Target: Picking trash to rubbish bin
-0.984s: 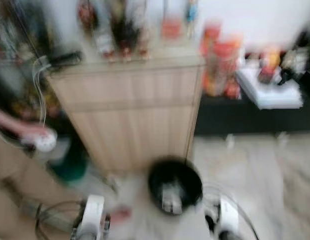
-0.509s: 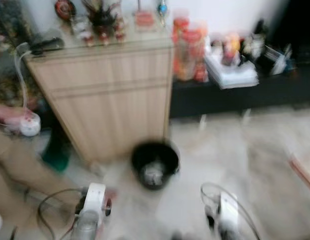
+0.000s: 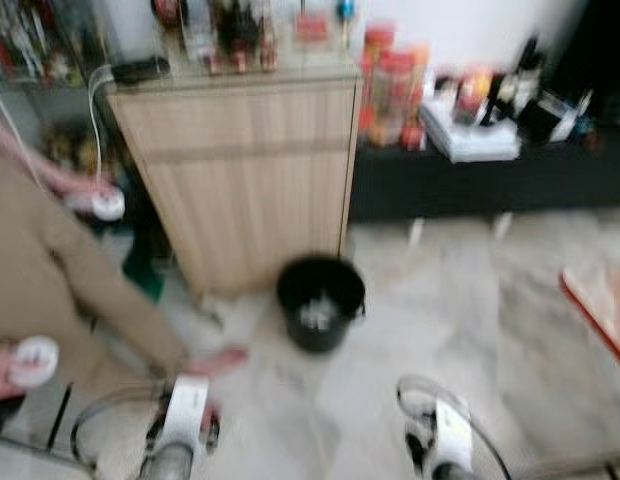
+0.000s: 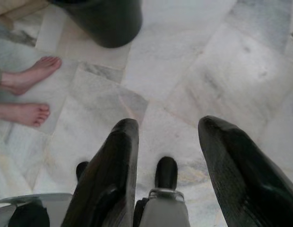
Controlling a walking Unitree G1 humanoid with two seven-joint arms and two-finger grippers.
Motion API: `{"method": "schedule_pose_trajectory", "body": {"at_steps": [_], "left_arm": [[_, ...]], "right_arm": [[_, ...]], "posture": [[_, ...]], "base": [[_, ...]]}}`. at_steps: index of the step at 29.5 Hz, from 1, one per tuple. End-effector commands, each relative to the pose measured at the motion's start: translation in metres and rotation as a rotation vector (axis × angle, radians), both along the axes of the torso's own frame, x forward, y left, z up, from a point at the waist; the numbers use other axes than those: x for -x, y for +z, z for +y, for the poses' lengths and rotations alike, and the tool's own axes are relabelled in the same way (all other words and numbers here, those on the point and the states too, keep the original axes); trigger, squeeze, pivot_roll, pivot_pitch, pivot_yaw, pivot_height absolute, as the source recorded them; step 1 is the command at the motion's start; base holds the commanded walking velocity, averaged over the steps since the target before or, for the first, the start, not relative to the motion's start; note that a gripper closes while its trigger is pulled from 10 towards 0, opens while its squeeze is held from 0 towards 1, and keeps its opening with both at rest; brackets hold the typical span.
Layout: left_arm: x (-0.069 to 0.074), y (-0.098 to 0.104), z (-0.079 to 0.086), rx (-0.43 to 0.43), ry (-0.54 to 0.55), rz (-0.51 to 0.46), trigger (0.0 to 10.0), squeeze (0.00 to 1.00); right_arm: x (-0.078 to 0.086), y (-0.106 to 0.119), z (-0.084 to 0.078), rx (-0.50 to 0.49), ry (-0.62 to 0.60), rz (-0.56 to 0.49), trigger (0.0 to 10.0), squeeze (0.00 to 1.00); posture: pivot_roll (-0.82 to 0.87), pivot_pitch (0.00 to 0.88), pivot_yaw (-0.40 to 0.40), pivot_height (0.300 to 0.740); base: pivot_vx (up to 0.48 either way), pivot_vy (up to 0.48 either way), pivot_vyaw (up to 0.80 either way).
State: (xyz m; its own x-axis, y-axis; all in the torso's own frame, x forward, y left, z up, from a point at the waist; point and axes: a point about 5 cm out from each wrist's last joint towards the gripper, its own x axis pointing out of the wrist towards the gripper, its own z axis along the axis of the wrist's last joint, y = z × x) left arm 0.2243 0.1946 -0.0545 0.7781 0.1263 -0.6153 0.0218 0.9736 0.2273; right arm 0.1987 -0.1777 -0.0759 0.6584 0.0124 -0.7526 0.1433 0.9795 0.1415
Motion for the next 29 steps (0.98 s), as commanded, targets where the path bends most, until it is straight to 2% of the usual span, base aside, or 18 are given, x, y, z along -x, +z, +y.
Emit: {"method": "schedule_pose_trajectory", "body": {"at_steps": [1, 18, 29], "left_arm": [[0.0002, -0.0003, 0.0008, -0.001, 0.007, 0.006, 10.0, 0.00], [0.0022, -0.0017, 0.0010, -0.013, -0.013, 0.018, 10.0, 0.00], [0.0000, -0.0002, 0.0020, -0.016, -0.018, 0.014, 10.0, 0.00]], "right_arm": [[-0.0005, 0.0004, -0.0003, 0.004, 0.007, -0.004, 10.0, 0.00], [0.0008, -0.0005, 0.0009, 0.002, 0.006, 0.001, 10.0, 0.00], [0.0016, -0.0013, 0.0029, -0.005, 0.009, 0.010, 10.0, 0.00]], "posture": [[0.05, 0.072, -0.019, 0.740], [0.03, 0.032, -0.001, 0.740], [0.04, 0.013, 0.006, 0.740]], "base": [[0.000, 0.000, 0.00], [0.000, 0.000, 0.00], [0.000, 0.000, -0.66]]}}
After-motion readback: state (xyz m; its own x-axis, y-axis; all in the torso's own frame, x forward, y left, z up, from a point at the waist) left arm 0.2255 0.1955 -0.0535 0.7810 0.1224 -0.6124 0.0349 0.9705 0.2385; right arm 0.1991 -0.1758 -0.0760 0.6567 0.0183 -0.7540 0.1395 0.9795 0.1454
